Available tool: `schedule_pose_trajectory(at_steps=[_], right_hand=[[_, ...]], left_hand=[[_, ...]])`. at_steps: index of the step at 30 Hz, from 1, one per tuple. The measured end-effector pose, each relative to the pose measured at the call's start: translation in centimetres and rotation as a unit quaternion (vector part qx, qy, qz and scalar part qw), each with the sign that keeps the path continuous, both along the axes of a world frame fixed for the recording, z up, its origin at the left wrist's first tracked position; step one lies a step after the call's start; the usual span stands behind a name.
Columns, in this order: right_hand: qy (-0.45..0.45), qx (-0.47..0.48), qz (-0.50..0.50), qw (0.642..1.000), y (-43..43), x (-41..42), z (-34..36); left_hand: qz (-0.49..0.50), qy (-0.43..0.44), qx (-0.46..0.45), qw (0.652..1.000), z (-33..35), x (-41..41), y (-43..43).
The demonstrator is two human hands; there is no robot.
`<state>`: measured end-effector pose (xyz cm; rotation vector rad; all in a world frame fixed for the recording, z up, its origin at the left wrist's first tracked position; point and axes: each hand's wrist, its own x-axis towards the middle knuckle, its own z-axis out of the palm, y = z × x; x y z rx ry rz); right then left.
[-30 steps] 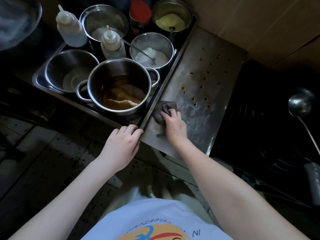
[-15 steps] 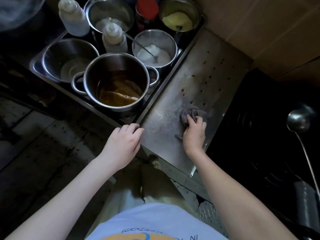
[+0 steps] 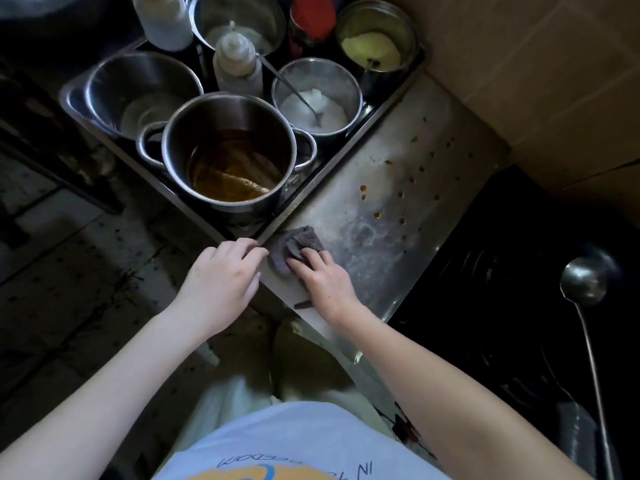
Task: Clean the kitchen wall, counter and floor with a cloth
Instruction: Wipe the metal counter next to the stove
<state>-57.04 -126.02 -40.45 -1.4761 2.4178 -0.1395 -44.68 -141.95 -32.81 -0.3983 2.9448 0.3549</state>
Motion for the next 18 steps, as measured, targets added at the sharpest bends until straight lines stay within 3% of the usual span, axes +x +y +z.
schedule_pose_trajectory(at_steps=[9, 18], right_hand=[[0.009, -0.038, -0.138, 0.99, -1.5, -6.0, 0.3], [0.008, -0.033, -0.319, 0.947, 3.0, -10.0, 0.2]], left_hand=[[0.0, -0.007, -0.003, 1.0, 0.7, -1.2, 0.7], [-0.037, 0.004, 0.006, 0.999, 0.8, -4.6, 1.7]])
